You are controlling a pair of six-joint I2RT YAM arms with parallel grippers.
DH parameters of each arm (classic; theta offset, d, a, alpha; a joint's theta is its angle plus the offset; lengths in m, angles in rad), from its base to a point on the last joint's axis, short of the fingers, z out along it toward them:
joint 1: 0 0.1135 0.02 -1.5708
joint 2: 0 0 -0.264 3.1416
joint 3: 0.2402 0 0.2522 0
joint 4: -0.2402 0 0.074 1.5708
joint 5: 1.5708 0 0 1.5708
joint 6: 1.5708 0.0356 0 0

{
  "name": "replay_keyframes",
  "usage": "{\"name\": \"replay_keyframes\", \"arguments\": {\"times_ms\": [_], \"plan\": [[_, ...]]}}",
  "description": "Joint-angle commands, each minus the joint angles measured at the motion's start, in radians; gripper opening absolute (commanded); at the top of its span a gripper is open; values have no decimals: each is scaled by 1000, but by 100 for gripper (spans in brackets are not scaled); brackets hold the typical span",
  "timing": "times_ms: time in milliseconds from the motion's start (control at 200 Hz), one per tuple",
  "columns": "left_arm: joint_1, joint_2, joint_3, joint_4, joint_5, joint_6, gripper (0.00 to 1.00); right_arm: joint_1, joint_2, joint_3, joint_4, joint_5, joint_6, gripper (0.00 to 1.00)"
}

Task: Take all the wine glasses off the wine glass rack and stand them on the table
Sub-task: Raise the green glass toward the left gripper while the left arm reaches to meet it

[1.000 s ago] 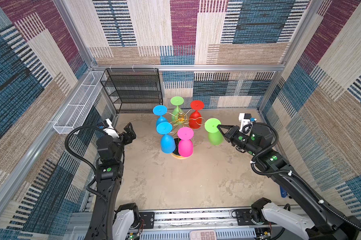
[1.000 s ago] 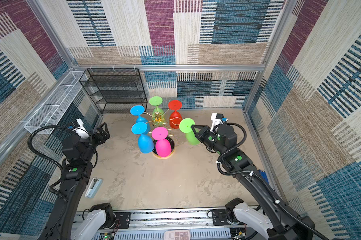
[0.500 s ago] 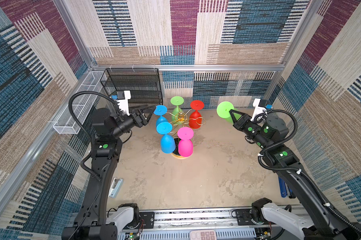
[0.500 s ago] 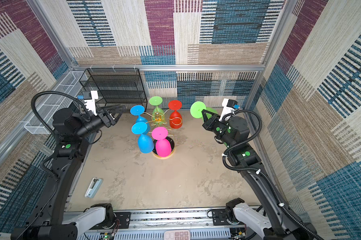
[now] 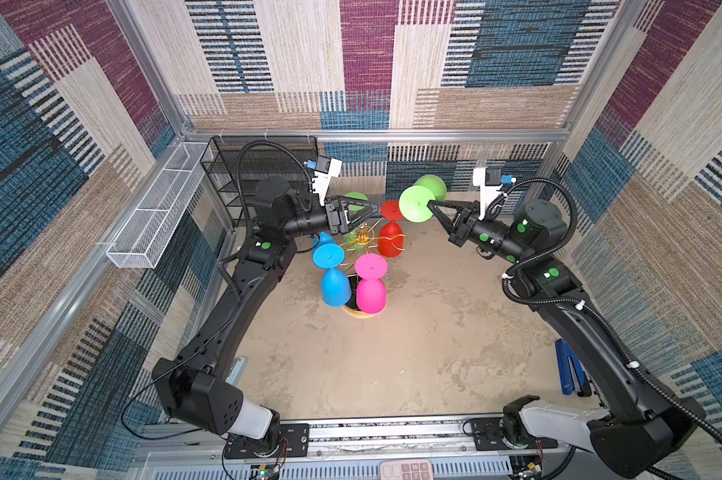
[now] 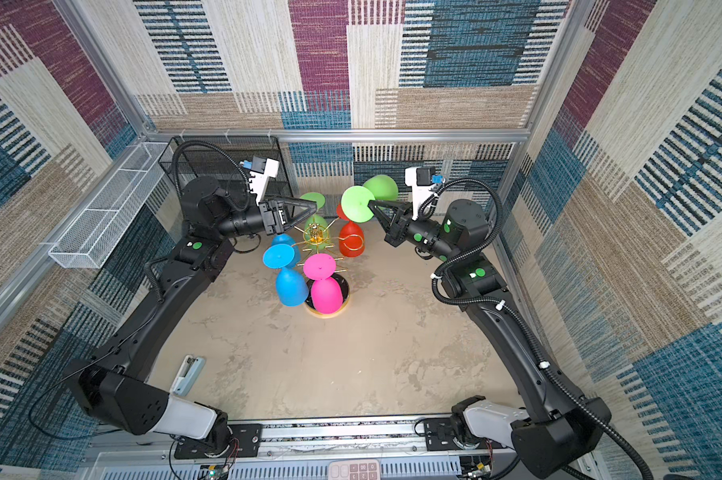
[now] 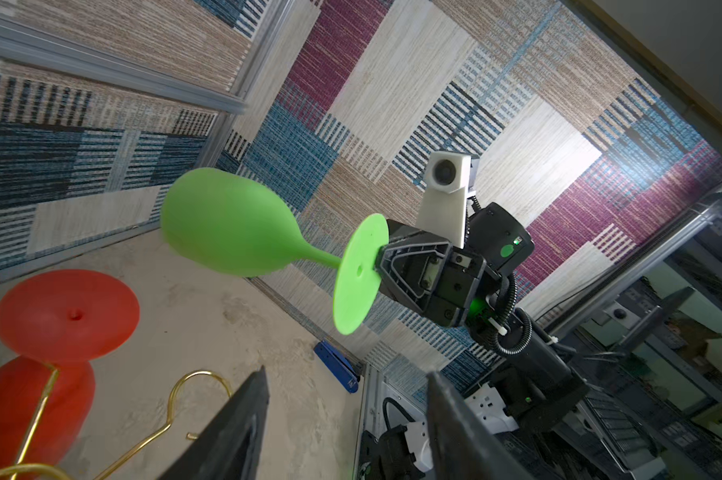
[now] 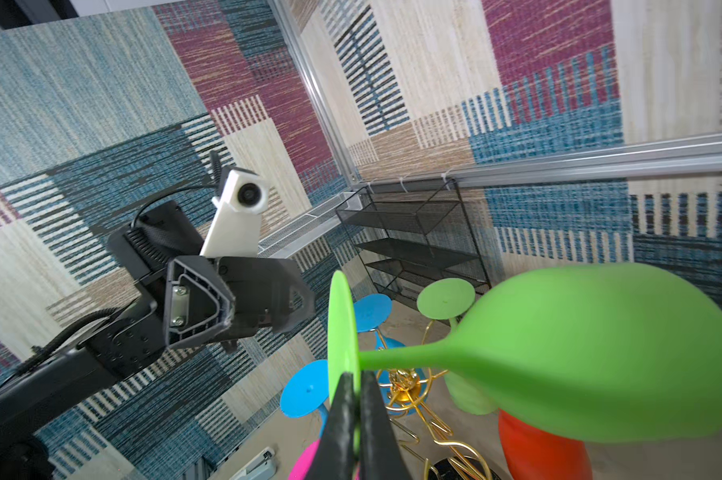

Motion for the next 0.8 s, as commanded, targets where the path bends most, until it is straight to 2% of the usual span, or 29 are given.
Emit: {"name": "replay_keyframes", "arguments": {"times_ms": [0,240,541,626,681,746,791], "plan": [[-25,31,35,63,46,-45,62,27,26,28,63,-71,-18,0],[-55,75,37,154,67,-112,51,71,75,37,104,-93,22,0],[-59,102,28,303,101,-229,17,80,79,37,115,-79,38,0],[-59,103,22,338,107,-256,0,81,80,38,115,-82,40,0],[-58,102,19,362,106,-276,0,82,80,38,114,-79,42,0],[-59,102,21,380,106,-295,0,82,78,39,106,-65,40,12],[-57,101,21,384,100,-305,0,82,71,38,95,-47,33,26]]}}
